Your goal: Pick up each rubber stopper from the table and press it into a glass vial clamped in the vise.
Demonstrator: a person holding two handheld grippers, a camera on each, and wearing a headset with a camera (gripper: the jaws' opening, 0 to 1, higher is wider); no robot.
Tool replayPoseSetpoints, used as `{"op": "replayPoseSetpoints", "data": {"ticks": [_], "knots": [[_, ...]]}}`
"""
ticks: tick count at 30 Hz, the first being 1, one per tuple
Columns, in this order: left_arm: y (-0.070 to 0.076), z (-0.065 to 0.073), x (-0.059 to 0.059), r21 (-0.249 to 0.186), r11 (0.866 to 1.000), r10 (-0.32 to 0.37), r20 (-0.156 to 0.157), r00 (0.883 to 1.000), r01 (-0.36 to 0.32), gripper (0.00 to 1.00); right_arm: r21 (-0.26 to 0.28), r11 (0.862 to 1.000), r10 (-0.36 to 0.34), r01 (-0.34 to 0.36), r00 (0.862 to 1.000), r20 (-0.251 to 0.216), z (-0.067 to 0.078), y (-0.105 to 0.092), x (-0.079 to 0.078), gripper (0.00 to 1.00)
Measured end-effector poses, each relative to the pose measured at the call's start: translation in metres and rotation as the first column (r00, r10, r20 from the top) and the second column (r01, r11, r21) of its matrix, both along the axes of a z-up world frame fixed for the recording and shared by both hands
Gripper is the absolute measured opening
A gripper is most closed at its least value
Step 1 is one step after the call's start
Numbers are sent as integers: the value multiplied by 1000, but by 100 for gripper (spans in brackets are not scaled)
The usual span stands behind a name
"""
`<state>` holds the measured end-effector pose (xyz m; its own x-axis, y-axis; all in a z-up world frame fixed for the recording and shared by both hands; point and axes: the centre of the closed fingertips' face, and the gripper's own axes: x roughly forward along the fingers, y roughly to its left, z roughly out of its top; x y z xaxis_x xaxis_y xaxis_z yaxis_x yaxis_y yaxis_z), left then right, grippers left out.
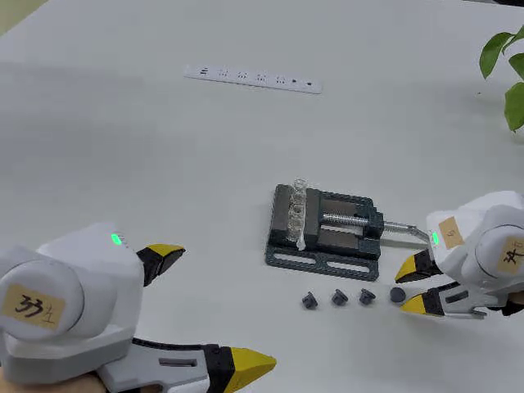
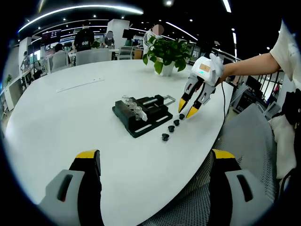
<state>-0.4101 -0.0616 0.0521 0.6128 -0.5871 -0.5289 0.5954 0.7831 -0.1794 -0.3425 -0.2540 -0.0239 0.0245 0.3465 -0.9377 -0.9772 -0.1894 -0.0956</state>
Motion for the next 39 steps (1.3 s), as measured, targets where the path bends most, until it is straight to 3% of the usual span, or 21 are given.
{"op": "replayPoseSetpoints", "data": {"ticks": [13, 26, 39], "knots": [[-2, -2, -2, -8, 1000, 4, -7, 1000, -4, 95, -24, 1000, 8, -8, 1000, 0, -5, -1, 0, 11], [-3, -4, -5, -11, 1000, 7, -14, 1000, -7, 95, -13, 1000, -2, 2, 1000, 5, -7, 0, 3, 9], [-1, -4, -4, -10, 1000, 9, -15, 1000, -9, 95, 4, 1000, -30, 30, 999, -18, -5, 4, 4, 8]]}}
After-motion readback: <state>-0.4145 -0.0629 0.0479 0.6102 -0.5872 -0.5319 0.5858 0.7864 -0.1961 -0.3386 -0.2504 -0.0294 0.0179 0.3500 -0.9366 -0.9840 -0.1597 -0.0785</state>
